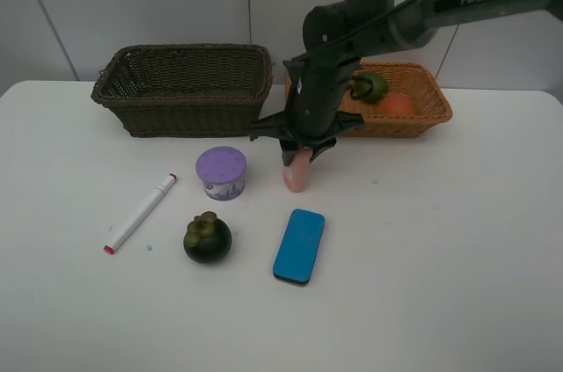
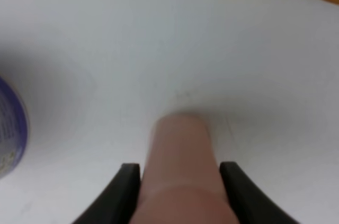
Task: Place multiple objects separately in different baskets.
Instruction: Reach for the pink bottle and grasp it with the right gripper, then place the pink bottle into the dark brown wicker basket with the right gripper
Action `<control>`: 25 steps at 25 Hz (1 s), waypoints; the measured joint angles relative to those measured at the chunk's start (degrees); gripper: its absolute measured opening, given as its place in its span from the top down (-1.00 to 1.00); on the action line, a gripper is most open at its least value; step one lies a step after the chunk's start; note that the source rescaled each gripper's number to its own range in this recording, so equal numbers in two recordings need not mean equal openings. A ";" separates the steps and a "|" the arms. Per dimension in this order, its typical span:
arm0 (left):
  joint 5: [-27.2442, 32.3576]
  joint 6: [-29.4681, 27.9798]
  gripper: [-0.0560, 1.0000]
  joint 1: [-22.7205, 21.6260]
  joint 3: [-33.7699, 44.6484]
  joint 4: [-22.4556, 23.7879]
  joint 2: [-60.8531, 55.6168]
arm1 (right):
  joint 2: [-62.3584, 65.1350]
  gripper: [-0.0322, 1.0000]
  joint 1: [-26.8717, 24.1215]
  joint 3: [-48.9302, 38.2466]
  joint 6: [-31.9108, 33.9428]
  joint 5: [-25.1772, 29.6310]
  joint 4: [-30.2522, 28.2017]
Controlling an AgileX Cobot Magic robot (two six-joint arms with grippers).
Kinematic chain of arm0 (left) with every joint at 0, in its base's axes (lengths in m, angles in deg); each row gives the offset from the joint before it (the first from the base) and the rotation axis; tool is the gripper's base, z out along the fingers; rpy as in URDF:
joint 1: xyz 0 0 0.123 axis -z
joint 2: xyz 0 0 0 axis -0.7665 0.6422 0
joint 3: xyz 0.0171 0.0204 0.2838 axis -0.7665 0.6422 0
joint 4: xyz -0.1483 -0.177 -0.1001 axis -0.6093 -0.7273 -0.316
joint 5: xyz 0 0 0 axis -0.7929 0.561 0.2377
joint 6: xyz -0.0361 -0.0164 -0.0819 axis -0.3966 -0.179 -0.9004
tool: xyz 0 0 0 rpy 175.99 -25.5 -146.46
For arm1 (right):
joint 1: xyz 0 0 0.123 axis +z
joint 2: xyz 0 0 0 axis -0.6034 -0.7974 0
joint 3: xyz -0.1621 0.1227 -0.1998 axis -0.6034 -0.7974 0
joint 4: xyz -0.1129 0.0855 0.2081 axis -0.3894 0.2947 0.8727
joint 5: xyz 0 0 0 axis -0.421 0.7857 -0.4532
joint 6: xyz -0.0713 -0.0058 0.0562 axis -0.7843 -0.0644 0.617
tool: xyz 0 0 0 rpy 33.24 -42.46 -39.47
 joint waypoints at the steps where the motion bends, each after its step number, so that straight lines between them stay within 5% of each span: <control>1: 0.00 0.00 -1.00 0.00 0.00 0.00 0.00 | 0.00 0.94 0.00 0.00 0.00 0.00 0.00; 25: 0.00 0.00 -1.00 0.00 0.00 0.00 0.00 | 8.75 0.94 0.00 0.00 0.00 4.59 0.67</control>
